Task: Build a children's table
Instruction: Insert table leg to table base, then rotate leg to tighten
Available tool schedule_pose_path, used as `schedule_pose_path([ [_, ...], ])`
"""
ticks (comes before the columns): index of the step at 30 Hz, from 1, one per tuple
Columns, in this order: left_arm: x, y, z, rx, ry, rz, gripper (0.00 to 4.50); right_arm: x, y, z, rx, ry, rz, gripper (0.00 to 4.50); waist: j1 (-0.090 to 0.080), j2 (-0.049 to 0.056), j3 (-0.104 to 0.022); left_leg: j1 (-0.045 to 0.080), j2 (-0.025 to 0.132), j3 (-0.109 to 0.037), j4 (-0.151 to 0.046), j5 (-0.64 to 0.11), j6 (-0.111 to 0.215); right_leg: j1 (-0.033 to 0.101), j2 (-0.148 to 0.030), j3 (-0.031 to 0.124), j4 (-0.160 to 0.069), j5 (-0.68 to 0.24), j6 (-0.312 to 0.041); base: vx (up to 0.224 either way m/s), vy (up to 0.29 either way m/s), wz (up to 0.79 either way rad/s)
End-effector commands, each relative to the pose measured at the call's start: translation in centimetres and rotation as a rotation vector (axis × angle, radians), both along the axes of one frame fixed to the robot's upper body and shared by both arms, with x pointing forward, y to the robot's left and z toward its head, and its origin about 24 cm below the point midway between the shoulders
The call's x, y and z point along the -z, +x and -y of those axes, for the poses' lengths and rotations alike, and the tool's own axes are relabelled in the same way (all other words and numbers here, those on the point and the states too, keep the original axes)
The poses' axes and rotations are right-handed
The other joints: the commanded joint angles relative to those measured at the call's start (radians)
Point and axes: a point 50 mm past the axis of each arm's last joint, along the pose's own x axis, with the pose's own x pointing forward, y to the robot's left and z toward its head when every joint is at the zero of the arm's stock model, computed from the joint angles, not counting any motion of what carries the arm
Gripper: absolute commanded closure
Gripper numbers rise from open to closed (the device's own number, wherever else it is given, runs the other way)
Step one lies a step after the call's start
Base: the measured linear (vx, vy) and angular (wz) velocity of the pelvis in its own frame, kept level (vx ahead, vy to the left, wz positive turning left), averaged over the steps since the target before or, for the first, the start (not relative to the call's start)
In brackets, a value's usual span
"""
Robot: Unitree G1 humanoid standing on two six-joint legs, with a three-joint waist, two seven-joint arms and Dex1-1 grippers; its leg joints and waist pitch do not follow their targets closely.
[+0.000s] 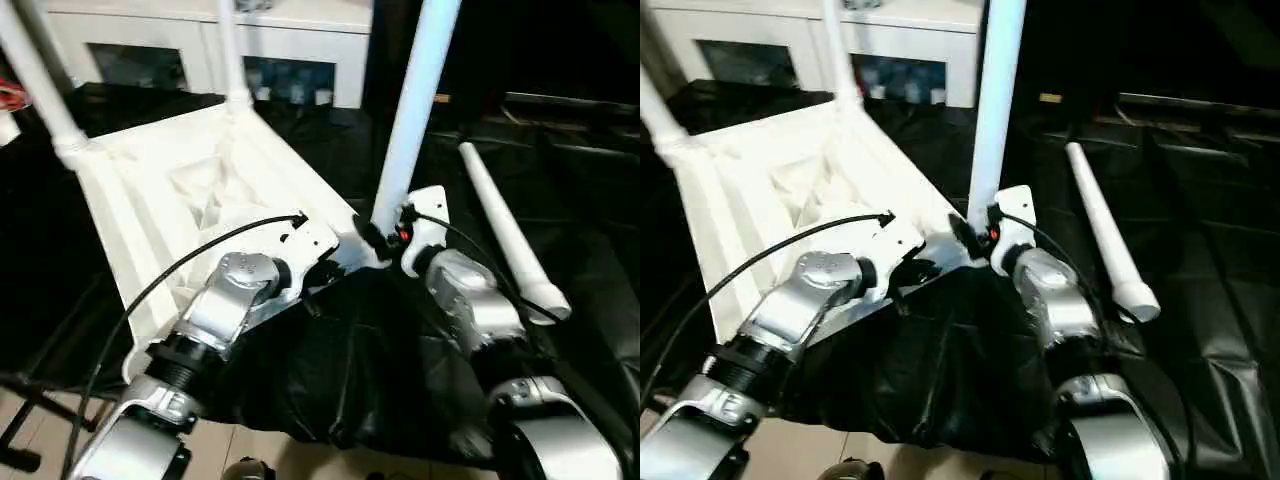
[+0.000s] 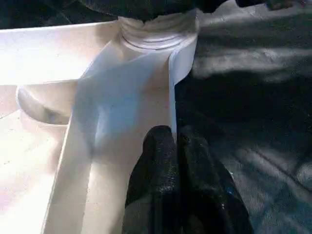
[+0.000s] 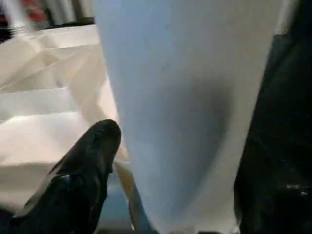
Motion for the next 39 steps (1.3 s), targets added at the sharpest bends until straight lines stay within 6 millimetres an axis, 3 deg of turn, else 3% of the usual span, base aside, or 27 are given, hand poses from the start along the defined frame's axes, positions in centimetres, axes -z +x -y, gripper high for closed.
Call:
schedule_pose_path([
  [1,-2.5,-0.2,1.5,0.129,-0.065,0.103,4.50,-0.2,-0.7,-0.6,-0.117,0.005,-0.001,0.78,0.009,0.005,-0.079,0.021,0.052,-0.014,-0.058,-0.206,0.057,0.064,-0.073,0.045,-0.055,-0.116,-0.233,0.000,0.000,0.00],
  [8,-2.4,-1.2,0.5,0.315,-0.074,0.069,4.50,-0.3,-2.7,0.7,-0.354,-0.064,-0.008,0.78,0.036,0.008,-0.079,0.025,0.055,-0.014,-0.057,-0.220,0.050,0.061,-0.071,0.046,-0.055,-0.133,-0.222,0.000,0.000,0.00],
  [18,-1.9,-2.2,-2.0,0.543,-0.005,0.005,4.50,0.3,-5.9,3.0,-0.624,-0.211,-0.104,0.78,0.078,0.010,-0.076,0.032,0.062,-0.015,-0.061,-0.306,0.014,0.051,-0.077,0.050,-0.064,-0.270,-0.192,0.000,0.000,0.00],
  [21,-1.8,-2.3,-2.2,0.563,0.008,-0.005,4.50,0.2,-6.0,3.0,-0.632,-0.212,-0.111,0.78,0.077,0.009,-0.077,0.028,0.062,-0.017,-0.062,-0.304,0.010,0.053,-0.078,0.049,-0.063,-0.282,-0.187,0.000,0.000,0.00],
  [31,-1.5,-2.2,-2.5,0.588,0.025,-0.014,4.50,-0.1,-6.4,2.6,-0.663,-0.192,-0.124,1.62,0.079,0.010,-0.083,0.025,0.061,-0.017,-0.055,-0.256,0.015,0.055,-0.076,0.047,-0.052,-0.209,-0.207,0.000,0.000,0.00],
  [39,-1.1,-1.8,-2.1,0.525,-0.009,-0.033,4.50,0.8,-6.8,2.5,-0.602,-0.117,-0.165,1.71,0.078,0.010,-0.079,0.029,0.062,-0.016,-0.058,-0.297,0.009,0.052,-0.078,0.048,-0.060,-0.269,-0.196,0.000,0.000,0.00],
])
